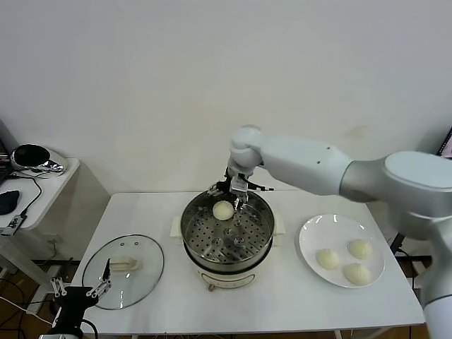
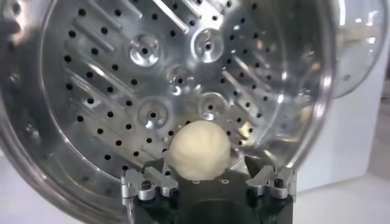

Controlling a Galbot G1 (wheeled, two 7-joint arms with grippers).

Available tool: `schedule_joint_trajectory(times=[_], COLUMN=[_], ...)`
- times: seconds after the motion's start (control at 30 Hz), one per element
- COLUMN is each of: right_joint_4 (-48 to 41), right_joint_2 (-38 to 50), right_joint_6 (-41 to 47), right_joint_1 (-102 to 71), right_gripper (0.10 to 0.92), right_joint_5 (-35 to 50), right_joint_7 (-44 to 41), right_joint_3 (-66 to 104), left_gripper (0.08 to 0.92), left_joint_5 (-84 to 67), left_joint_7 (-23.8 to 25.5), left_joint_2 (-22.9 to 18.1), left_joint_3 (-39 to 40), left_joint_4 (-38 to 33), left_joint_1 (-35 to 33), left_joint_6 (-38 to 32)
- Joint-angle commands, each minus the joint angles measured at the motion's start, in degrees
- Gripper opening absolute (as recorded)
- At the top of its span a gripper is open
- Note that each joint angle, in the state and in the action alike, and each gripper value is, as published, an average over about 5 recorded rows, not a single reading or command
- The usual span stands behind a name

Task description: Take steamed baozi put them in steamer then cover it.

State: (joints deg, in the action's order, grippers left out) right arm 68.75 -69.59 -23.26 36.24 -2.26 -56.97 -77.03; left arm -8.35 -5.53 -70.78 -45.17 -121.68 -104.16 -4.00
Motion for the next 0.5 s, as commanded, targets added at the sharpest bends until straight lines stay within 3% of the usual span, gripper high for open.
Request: schedule_joint_trajectory(times=[0.03,0.23,0.5], right_joint_4=[12.5,24.4,29.3], right_joint_2=[10.0,24.7,41.7], right_joint_6=[19.3,41.0,42.9], right_joint_1=[10.9,18.2,12.5], right_gripper=[0.823,0.823,0.823], right_joint_5=[15.8,19.6,16.8], right_joint_7=[-6.0,-6.1,-7.3], right_joint_3=[-4.3,-9.4,-7.7], left_gripper=[0.823,0.823,0.823], left_joint_5=[0.0,0.1,0.9], left_joint_7=[0.1,0.0,-0.1], left_joint_2=[0.2,1.0,1.2], left_joint_3=[0.2,0.1,0.1], left_joint_4=[-1.2,-2.4,-3.2], left_joint_1=[-0.2,-0.5,-0.6], left_joint_6=[0.7,1.6,2.1])
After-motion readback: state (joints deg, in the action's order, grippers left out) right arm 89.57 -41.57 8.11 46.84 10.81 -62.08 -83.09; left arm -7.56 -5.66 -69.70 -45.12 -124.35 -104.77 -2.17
